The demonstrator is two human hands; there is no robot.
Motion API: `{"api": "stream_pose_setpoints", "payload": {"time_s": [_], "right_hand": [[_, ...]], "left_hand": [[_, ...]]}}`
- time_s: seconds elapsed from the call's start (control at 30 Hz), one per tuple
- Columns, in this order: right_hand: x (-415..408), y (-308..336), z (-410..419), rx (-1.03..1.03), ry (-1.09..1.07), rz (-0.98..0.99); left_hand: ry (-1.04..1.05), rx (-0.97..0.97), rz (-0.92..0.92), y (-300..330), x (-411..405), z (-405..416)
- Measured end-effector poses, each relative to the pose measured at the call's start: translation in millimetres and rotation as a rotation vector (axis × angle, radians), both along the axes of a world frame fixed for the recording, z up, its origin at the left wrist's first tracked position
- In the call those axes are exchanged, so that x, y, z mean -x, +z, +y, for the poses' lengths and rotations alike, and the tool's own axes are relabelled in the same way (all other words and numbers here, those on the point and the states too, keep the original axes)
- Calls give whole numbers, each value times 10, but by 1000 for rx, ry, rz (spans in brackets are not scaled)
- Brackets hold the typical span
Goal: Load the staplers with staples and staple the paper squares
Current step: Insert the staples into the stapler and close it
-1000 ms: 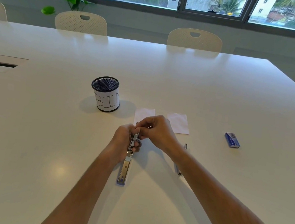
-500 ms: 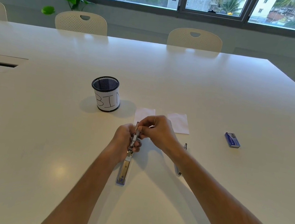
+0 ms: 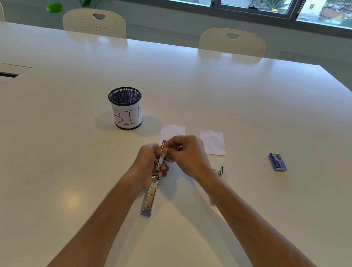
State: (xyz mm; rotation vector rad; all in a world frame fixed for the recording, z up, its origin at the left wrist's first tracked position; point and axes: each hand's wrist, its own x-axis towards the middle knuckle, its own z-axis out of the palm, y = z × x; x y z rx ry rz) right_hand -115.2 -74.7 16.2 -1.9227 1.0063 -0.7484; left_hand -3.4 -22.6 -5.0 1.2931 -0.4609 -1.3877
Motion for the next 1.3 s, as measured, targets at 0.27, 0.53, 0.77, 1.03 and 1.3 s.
{"api": "stream_pose_setpoints", "payload": {"time_s": [0.27,0.53,0.77,1.03,1.3], "right_hand": [[-37,53,-7,212,60,220],[-52,42,-31,310,78,315],[-46,31,-74,256,59,339],[-39,47,-100,114,92,312],[3,31,-193,-302,140,122]], "left_hand": [[27,-29,-4,28,21,10],[24,-42,-19,52,37,17],[8,-23,-38,33,42,19],[-26,-11,-63,-4,25,15],[-69,-4,-90,-50,9,-9]]}}
